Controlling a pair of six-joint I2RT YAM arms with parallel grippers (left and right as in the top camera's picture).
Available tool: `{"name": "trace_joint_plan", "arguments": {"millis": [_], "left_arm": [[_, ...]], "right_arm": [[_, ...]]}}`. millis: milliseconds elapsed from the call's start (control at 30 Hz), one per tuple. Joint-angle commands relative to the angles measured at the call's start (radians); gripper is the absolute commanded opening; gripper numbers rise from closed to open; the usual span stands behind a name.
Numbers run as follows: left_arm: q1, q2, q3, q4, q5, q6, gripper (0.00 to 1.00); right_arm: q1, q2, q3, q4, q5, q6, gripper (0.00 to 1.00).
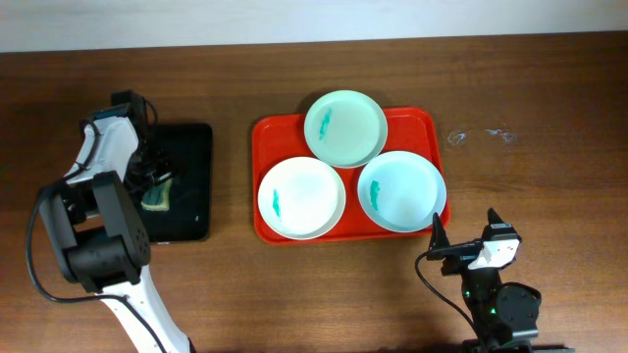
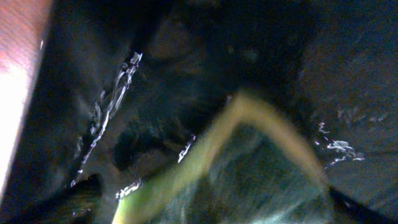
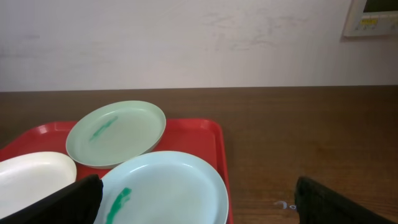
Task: Clean dirty plates on tray and stack at the side
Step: 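Close the left gripper on the sponge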
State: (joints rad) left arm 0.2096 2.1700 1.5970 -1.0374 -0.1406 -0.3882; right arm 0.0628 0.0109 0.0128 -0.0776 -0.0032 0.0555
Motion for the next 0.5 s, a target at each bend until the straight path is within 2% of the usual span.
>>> {"name": "trace_joint_plan", "arguments": {"millis": [0, 67, 100, 133, 167, 267, 300, 333, 367, 400, 467], "left_arm": [[-0.004, 0.040, -0.032, -0.050, -0.005, 0.000, 0.67], [-0.004, 0.040, -0.032, -0.053, -0.005, 0.000, 0.50], [-0.004, 0.040, -0.032, -0.053, -0.005, 0.000, 0.35], [-0.004, 0.040, -0.032, -0.056, -0.004, 0.000, 0.15], [-0.004, 0.040, -0.032, -0.060, 0.000, 0.000, 0.00], [-0.004, 0.040, -0.032, -0.076, 0.037, 0.000, 0.00], [-0.004, 0.040, -0.032, -0.077, 0.048, 0.000, 0.09], [-0.004, 0.040, -0.032, -0.076, 0.048, 0.000, 0.53], [-0.004, 0.040, -0.032, -0.069, 0.048, 0.000, 0.91], [-0.004, 0.040, -0.032, -0.051, 0.047, 0.000, 0.99], [-0.004, 0.040, -0.032, -0.007, 0.019, 0.000, 0.99]], "right_arm": [[0.008, -0.006, -0.007, -0.004, 0.008, 0.003, 0.98], [0.008, -0.006, -0.007, -0.004, 0.008, 0.003, 0.99], [0.008, -0.006, -0.007, -0.004, 0.008, 0.003, 0.99], [0.008, -0.006, -0.007, -0.004, 0.008, 0.003, 0.99], [0.008, -0.006, -0.007, -0.004, 0.008, 0.003, 0.98], [0.008, -0.006, -0.007, -0.004, 0.008, 0.003, 0.99], [0.008, -0.006, -0.007, -0.004, 0.008, 0.003, 0.99], [0.008, -0.006, -0.007, -0.004, 0.008, 0.003, 0.98], [0.008, -0.006, -0.007, -0.004, 0.008, 0.003, 0.98], [0.008, -0.006, -0.007, -0.004, 0.008, 0.003, 0.99], [0.008, -0.006, -0.007, -0.004, 0.008, 0.003, 0.99]]}}
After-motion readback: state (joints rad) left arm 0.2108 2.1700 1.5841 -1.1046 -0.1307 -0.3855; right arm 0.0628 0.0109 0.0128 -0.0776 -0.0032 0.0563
